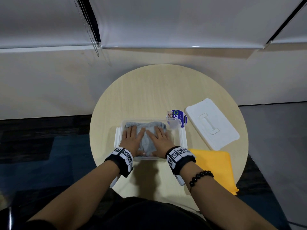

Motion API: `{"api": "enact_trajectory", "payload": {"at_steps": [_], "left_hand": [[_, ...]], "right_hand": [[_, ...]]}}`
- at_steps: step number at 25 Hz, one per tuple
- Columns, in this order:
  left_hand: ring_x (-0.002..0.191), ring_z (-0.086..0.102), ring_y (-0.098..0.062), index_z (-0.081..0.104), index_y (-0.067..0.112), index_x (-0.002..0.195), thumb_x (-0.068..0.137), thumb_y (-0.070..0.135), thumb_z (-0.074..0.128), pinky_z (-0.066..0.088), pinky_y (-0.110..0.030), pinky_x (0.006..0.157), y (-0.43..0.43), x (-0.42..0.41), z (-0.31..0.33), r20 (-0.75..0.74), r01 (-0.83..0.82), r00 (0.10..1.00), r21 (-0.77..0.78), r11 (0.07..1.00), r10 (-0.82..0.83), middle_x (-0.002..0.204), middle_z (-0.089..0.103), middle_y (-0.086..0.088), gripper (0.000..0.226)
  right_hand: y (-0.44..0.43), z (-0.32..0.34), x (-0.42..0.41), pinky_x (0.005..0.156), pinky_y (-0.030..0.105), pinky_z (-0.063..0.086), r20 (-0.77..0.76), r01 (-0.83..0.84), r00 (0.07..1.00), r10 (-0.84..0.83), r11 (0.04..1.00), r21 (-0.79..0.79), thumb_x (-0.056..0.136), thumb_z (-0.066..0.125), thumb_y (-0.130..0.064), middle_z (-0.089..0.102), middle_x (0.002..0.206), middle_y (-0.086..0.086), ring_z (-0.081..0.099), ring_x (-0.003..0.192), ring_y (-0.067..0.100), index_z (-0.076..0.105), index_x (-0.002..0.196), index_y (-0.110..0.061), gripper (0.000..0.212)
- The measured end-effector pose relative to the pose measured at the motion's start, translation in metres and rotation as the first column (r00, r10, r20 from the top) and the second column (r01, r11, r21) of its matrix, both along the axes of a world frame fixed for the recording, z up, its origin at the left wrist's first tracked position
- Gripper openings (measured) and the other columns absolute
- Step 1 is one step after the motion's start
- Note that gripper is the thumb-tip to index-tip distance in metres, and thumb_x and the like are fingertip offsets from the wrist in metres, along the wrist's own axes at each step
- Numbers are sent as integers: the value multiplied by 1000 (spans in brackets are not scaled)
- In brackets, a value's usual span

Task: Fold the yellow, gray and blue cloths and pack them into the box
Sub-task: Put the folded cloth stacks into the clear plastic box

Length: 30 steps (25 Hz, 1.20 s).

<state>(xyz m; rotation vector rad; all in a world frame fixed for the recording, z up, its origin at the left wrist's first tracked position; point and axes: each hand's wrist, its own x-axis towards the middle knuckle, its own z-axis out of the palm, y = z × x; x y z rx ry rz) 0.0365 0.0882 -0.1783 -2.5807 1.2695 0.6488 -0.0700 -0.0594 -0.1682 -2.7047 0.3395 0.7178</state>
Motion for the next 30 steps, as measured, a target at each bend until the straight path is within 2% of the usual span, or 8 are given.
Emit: {"api": "enact_trajectory", "payload": {"at_steps": [5, 7, 10, 13, 16, 19, 24, 30], "left_hand": [[154, 3, -32, 1, 23, 161, 87, 64, 61, 7, -45, 124, 1, 24, 17, -134, 55, 989, 3, 998, -55, 166, 1, -17, 104], [153, 13, -27, 12, 20, 159, 92, 53, 62, 12, -41, 123, 1, 36, 25, -60, 107, 992, -29, 994, -109, 165, 10, -12, 91], [153, 10, -27, 5, 12, 159, 86, 49, 71, 7, -44, 125, 1, 27, 26, 89, 113, 990, 6, 994, -113, 164, 8, -13, 105], [154, 4, -29, -2, 4, 158, 86, 56, 67, 1, -44, 125, 2, 17, 16, 128, 122, 983, 76, 990, -131, 165, 2, -16, 112], [155, 0, -29, -7, 2, 157, 82, 66, 66, 2, -40, 125, 1, 33, 18, -38, 167, 986, 104, 981, -164, 166, -4, -18, 122], [155, 0, -28, -9, 9, 158, 77, 61, 75, 1, -38, 124, 1, 55, 24, -173, 211, 967, 140, 968, -186, 167, -7, -15, 128], [154, -1, -34, -13, 8, 157, 77, 53, 78, -2, -47, 124, 3, 39, 11, 59, 221, 970, 204, 954, -237, 165, -6, -18, 129], [153, 4, -36, -13, 5, 157, 81, 52, 74, 1, -47, 124, 8, 21, -3, 213, 198, 951, 139, 970, -225, 164, 2, -20, 124]], "right_hand": [[2, -9, 7, 124, 58, 4, -31, 17, 999, -20, 994, -107, 84, 77, -42, -16, 167, 16, -12, 155, 36, -17, 159, -28, 121], [3, -8, 8, 124, 58, 7, -26, 21, 999, -24, 992, -121, 84, 77, -42, -13, 167, 17, -8, 155, 37, -15, 159, -27, 120], [6, -7, 8, 122, 56, 13, 11, 30, 1000, -29, 991, -131, 82, 78, -43, -8, 166, 20, -2, 155, 37, -9, 160, -25, 118], [-4, -5, 9, 123, 54, 16, -35, 12, 999, -12, 1000, 9, 84, 78, -34, -15, 166, 21, -8, 155, 37, -10, 160, -28, 116], [-15, -2, 6, 124, 50, 19, -52, -7, 999, 10, 998, 58, 87, 73, -9, -20, 165, 20, -11, 155, 36, -12, 160, -32, 114], [-22, 3, 10, 125, 48, 20, -100, -5, 995, 18, 992, 122, 85, 77, -14, -20, 166, 17, -10, 156, 33, -12, 160, -33, 118], [-37, 14, 14, 124, 51, 21, -198, -51, 977, 72, 993, 109, 75, 87, -18, -17, 167, 13, -5, 156, 33, -14, 159, -35, 132], [-9, -8, 4, 111, 51, 37, -13, -33, 999, 31, 971, -235, 75, 84, -24, -1, 165, 17, 16, 150, 36, -11, 159, -25, 127]]}}
